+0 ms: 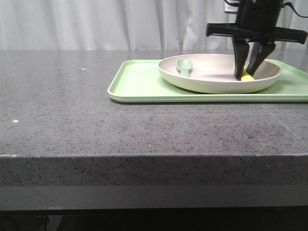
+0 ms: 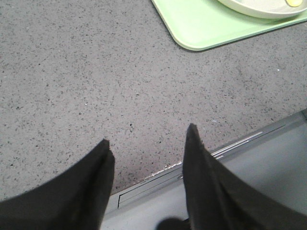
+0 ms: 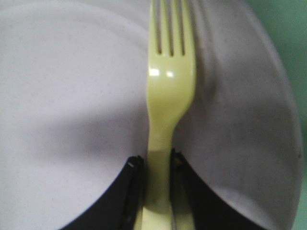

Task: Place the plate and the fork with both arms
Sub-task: 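Lower the right gripper and grasp the yellow fork handle, then lift the fork out of the plate with the right gripper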

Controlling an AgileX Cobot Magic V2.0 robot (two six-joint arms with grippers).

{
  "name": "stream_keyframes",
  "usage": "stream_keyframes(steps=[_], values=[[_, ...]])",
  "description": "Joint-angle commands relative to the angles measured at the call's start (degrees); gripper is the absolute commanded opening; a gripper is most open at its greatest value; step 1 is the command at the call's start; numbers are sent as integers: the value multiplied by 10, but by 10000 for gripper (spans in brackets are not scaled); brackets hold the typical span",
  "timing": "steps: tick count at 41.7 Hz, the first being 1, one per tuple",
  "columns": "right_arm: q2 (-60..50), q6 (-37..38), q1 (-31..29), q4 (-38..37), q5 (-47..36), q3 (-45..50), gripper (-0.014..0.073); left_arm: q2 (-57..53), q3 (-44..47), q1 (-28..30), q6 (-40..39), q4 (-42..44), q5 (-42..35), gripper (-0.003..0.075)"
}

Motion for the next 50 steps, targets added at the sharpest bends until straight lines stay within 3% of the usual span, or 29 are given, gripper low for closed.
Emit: stream_keyframes(steps=[1,16,24,30,41,50], values=[[-34,-6,-3,0,55,-20,127,-2,-14,0,2,-14,-34,337],[-34,-16,-2,0,55,-20,122,-2,-14,0,2,-14,-34,337],[-34,-25,-2,0,55,-20,-5,-2,-14,0,2,-14,-34,337],[-38,-36,-2,0,55,-20,-37,-2,-14,0,2,-14,-34,337],[-102,-120,-4,1,56,-23,-37,-2,-14,0,2,-14,-34,337],[-175,-161,-49,5,56,4,-40,-2,-14,0,2,-14,-34,337]])
